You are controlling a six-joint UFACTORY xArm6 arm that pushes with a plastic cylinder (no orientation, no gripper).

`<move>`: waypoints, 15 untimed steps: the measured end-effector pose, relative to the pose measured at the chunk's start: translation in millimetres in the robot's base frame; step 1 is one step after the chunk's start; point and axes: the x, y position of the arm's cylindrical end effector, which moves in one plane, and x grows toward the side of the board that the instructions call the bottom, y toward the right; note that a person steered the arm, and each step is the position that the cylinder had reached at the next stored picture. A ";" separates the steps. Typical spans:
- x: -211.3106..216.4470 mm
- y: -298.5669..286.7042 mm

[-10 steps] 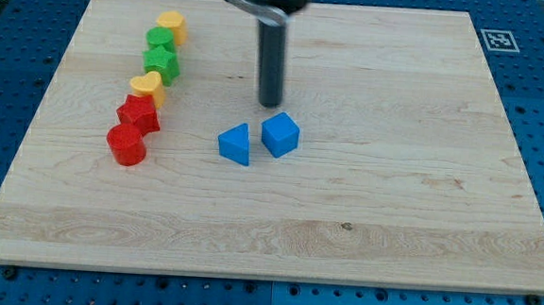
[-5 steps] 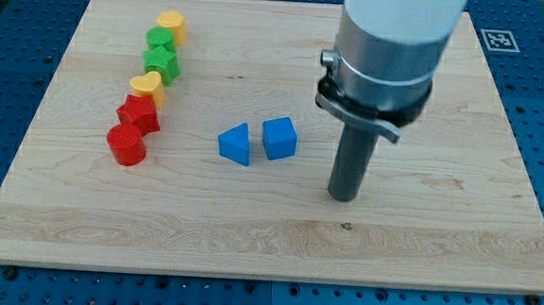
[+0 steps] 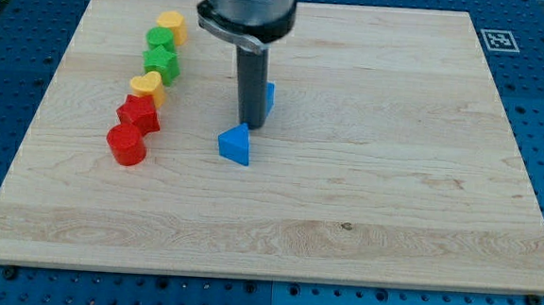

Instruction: Push the blue cube to the top of the yellow hexagon

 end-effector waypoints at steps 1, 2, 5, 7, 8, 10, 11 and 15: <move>-24.0 -8.4; -38.0 -9.1; -38.0 21.1; -48.2 40.4; -63.5 40.4; -103.7 40.4; -115.2 45.0; -120.9 141.9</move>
